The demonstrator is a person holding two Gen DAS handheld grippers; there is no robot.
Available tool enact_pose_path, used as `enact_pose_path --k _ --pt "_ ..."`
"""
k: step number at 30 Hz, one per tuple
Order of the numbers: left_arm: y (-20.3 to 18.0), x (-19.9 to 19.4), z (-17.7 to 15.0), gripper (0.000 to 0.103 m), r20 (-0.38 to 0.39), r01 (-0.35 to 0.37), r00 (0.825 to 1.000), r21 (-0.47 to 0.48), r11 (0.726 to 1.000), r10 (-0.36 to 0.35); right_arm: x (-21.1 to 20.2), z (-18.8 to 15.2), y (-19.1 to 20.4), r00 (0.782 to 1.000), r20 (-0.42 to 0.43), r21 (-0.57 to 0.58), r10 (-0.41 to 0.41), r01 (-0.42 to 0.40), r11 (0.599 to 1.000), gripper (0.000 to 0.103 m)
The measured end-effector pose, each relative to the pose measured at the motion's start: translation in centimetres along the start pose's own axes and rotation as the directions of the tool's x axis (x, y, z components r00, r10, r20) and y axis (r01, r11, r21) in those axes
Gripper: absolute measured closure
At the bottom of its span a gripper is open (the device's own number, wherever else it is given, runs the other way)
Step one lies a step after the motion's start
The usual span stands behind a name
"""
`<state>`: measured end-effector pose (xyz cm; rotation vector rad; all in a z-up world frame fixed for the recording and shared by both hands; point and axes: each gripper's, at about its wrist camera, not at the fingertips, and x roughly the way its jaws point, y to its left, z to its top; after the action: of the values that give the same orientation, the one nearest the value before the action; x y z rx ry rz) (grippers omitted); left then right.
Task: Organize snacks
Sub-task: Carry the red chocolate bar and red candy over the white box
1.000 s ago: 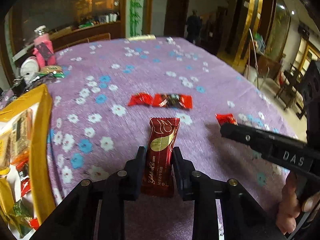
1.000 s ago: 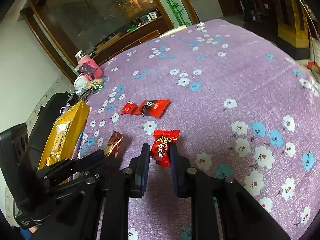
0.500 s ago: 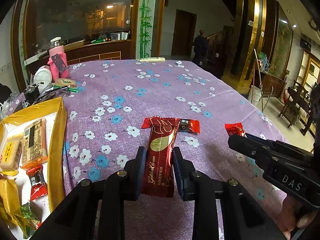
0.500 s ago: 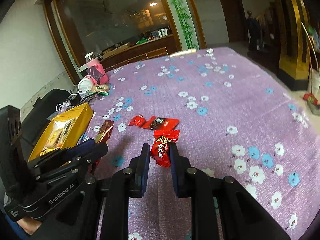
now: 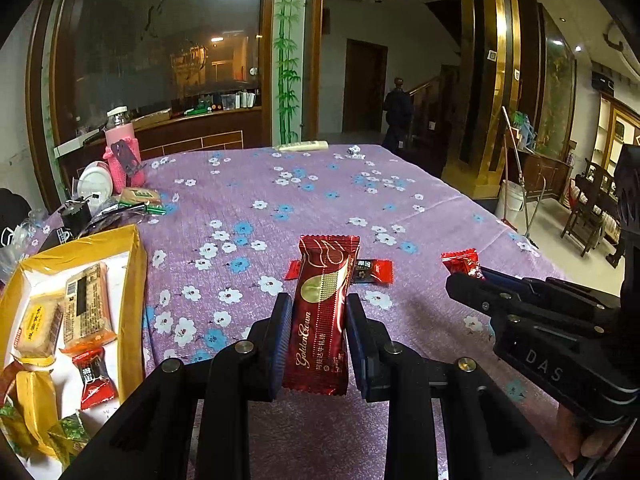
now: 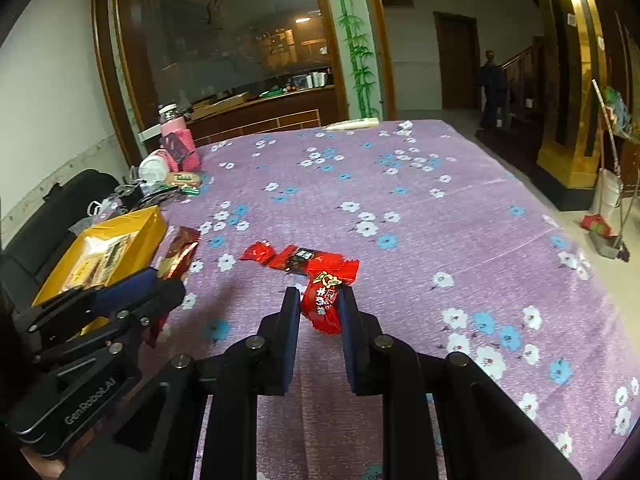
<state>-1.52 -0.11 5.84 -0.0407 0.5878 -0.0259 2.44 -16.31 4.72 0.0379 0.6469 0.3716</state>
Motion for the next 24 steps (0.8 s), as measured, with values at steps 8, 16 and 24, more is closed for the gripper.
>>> enact_pose_path --k 8,16,24 --pt "0.3 -2.2 -0.1 0.076 0.016 0.005 1.0 0.01 1.0 -0.005 -1.5 -1.0 1.3 1.0 -0.006 0.006 0.023 -0.023 1.0 0.084" --pt "2.0 -4.4 -1.0 0.076 0.023 -0.019 1.0 -0.005 1.0 0.019 -1.7 -1.8 3.3 0.998 -0.035 -0.014 0.058 -0.058 0.998 0.084" --pt "4.9 -5.5 -1.6 0.075 0.024 -0.044 0.999 -0.067 0.997 0.046 -1.8 -2.2 5.9 0.994 -0.053 -0.053 0.098 -0.1 0.994 0.084"
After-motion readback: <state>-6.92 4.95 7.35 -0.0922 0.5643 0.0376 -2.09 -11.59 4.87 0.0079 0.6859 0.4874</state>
